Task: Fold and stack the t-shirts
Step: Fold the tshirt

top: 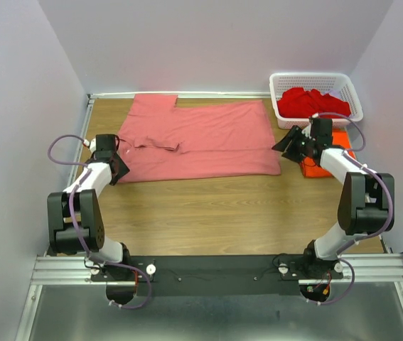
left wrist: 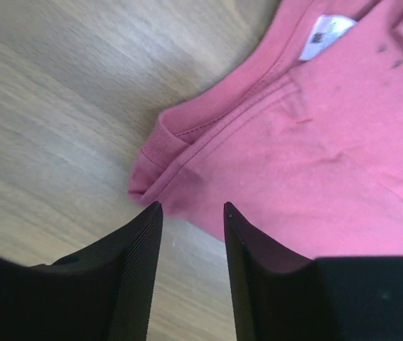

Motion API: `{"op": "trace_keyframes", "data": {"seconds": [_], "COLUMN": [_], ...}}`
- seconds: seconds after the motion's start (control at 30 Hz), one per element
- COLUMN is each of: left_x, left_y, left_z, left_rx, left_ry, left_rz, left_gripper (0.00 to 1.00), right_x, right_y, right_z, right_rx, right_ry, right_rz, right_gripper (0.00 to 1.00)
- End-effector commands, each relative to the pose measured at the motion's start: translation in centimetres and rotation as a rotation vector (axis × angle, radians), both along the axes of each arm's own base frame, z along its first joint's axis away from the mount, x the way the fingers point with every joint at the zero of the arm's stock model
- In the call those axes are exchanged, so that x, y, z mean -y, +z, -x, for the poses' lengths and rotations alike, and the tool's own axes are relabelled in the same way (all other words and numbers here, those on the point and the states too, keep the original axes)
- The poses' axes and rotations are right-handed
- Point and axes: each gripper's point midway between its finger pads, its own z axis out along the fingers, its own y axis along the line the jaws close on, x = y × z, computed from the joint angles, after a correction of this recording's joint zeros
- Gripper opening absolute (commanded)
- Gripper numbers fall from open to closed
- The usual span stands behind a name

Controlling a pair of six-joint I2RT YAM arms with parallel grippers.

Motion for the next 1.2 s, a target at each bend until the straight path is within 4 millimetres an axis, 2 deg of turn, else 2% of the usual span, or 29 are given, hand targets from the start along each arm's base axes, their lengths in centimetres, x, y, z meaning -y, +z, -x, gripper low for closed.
{"op": "trace_keyframes", "data": {"seconds": [0.0,0.07,0.17,0.2,0.3,0.33,0.37,0.4,0.47,0.63,0.73,0.8,0.9,0.93,0.97,1.0,1.03,1.07,1.1,1.17], "left_x": [-0.7,-0.7,-0.7,-0.8,-0.5,-0.5,-0.3,0.7,1.3,2.7,3.9,5.3,7.3,8.0,8.2,9.7,10.3,10.5,10.9,11.3], "left_y": [4.7,5.5,6.1,6.1,5.9,5.9,5.6,5.3,5.1,5.1,5.5,6.0,6.9,7.3,7.4,7.8,7.9,8.3,8.4,8.5], "left_z": [-1.2,-1.6,-1.9,-1.9,-1.6,-1.6,-1.4,-1.4,-1.3,-1.5,-2.0,-2.6,-4.3,-5.3,-5.8,-6.8,-7.3,-7.9,-8.8,-9.8], "left_rx": [0.100,0.119,0.131,0.128,0.126,0.125,0.120,0.117,0.115,0.130,0.155,0.176,0.226,0.252,0.267,0.296,0.307,0.324,0.339,0.354], "left_ry": [0.007,0.004,-0.004,-0.006,-0.019,-0.021,-0.029,-0.058,-0.070,-0.090,-0.111,-0.138,-0.152,-0.144,-0.136,-0.142,-0.144,-0.133,-0.128,-0.105], "left_rz": [-0.047,-0.047,-0.051,-0.054,-0.049,-0.044,-0.038,-0.009,0.005,0.050,0.096,0.138,0.218,0.258,0.274,0.310,0.334,0.349,0.361,0.374], "left_gripper": [0.49,0.49,0.49,0.49,0.49,0.49,0.50,0.51,0.51,0.53,0.62,0.66,0.73,0.76,0.77,0.80,0.82,0.83,0.88,0.89], "right_x": [-2.3,-3.0,-3.3,-3.4,-3.6,-3.5,-3.2,-2.4,-2.1,0.1,-0.7,-1.1,-1.7,-2.8,-3.0,-3.4,-3.7,-3.8,-4.0,-4.1], "right_y": [2.5,2.4,1.3,1.5,-0.1,-1.2,-1.7,-3.4,-3.7,-4.8,-3.1,-1.2,1.1,1.0,1.2,1.7,1.9,2.0,3.0,2.5], "right_z": [-1.8,-2.7,-4.1,-4.8,-6.1,-6.3,-6.5,-7.1,-7.3,-7.6,-7.8,-8.0,-7.6,-6.9,-6.4,-5.6,-5.2,-4.7,-4.1,-2.7], "right_rx": [0.084,0.100,0.103,0.117,0.102,0.083,0.072,0.047,0.043,0.024,0.062,0.099,0.140,0.132,0.132,0.136,0.136,0.134,0.152,0.130], "right_ry": [0.131,0.153,0.156,0.162,0.183,0.183,0.170,0.139,0.128,0.043,0.074,0.081,0.091,0.111,0.117,0.128,0.132,0.136,0.146,0.153], "right_rz": [-0.027,-0.038,-0.050,-0.051,-0.056,-0.052,-0.040,0.000,0.015,0.112,0.084,0.065,0.049,0.042,0.037,0.027,0.021,0.017,0.010,0.004], "right_gripper": [0.60,0.57,0.47,0.43,0.40,0.39,0.38,0.37,0.36,0.38,0.43,0.47,0.62,0.68,0.70,0.74,0.76,0.79,0.82,0.88]}}
